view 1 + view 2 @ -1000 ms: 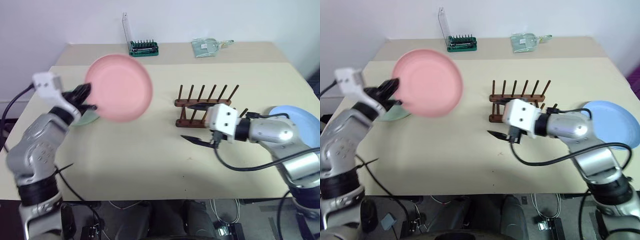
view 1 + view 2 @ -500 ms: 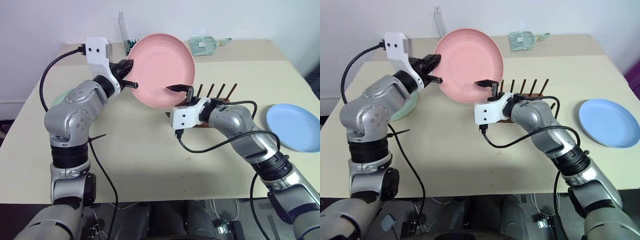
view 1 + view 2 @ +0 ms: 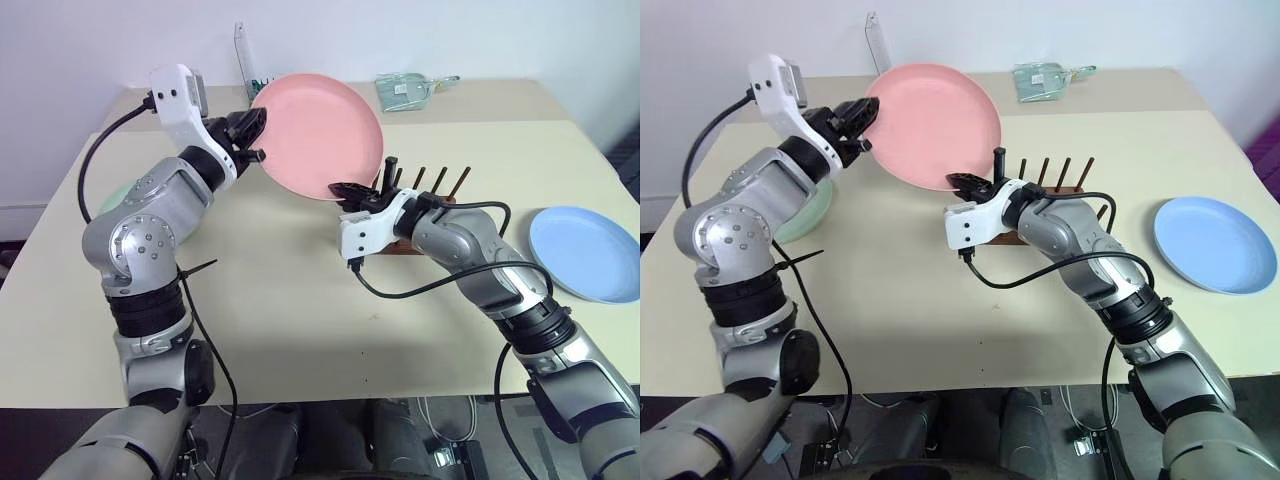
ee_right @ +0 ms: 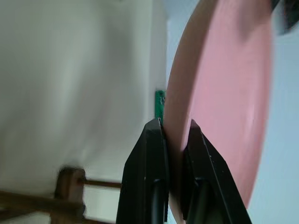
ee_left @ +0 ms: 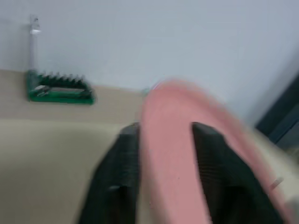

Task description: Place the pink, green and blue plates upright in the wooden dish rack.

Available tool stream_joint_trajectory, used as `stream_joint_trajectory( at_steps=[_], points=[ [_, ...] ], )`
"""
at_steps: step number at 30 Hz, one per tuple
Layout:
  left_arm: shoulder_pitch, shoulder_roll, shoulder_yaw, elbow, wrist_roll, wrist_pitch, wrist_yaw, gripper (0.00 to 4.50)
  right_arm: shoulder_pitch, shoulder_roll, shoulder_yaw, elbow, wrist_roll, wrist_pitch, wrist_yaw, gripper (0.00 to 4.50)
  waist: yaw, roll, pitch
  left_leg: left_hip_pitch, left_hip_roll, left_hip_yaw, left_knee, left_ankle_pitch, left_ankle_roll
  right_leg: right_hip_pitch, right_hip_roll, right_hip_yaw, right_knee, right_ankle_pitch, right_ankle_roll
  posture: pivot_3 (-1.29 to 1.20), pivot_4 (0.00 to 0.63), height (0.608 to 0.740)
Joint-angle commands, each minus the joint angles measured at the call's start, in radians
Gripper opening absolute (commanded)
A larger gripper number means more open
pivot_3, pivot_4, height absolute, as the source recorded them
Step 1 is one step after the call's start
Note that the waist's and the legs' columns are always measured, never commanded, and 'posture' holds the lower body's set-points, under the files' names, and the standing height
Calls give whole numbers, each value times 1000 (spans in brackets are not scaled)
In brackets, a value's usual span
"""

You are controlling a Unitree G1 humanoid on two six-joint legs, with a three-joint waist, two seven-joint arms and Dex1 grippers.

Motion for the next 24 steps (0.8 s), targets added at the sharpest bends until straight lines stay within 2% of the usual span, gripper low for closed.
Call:
stream_joint_trajectory(
  at_steps=[1,4,6,9,11,13,18,21,24],
  points=[
    [-123,53,122,84,27,-203,77,2982,15,-16,-145,-71,61,4,-44,0,-3,0,0,0,0,0,0,0,0,0,0,0,0,0,0,0,150,735],
    [-91,199,28,157,180,-306,-4,2982,53,6,-289,-145,231,112,5,0,-15,2,-1,4,4,5,-4,-1,-2,-1,3,3,0,0,-1,0,150,735],
    [-16,314,-103,174,284,-373,-141,2982,94,24,-433,-235,450,301,93,0,-21,2,-1,4,5,5,-5,-1,-3,-2,4,3,0,1,-1,0,150,735],
    [78,349,-164,148,251,-416,-320,2982,113,57,-600,-331,693,572,125,0,-14,2,-1,2,5,4,-3,-2,-2,-1,4,3,0,2,-3,0,150,735],
    [196,385,-248,100,246,-422,-478,2982,114,68,-743,-384,895,770,131,0,-6,2,-1,2,4,3,-2,-2,-1,0,4,2,-1,3,-4,0,150,735],
    [312,430,-332,34,235,-412,-623,2982,122,56,-836,-411,1032,903,127,0,-6,3,-1,2,5,4,-2,-2,-1,0,4,2,-1,3,-4,0,150,735],
    [517,561,-523,-122,226,-367,-897,2982,128,5,-959,-382,1222,1082,106,0,-10,6,1,2,6,5,-4,-2,-1,-2,4,3,-1,3,-5,0,150,735],
    [556,578,-581,-138,268,-378,-923,2982,136,-30,-1013,-347,1321,1149,112,0,-4,8,1,3,6,6,-4,-2,0,-2,3,3,-1,3,-5,0,150,735],
    [568,559,-584,-143,269,-374,-923,2982,150,-53,-1049,-323,1428,1219,113,0,-1,8,1,3,6,6,-4,-3,0,-1,3,3,-1,3,-5,0,150,735]
  ],
)
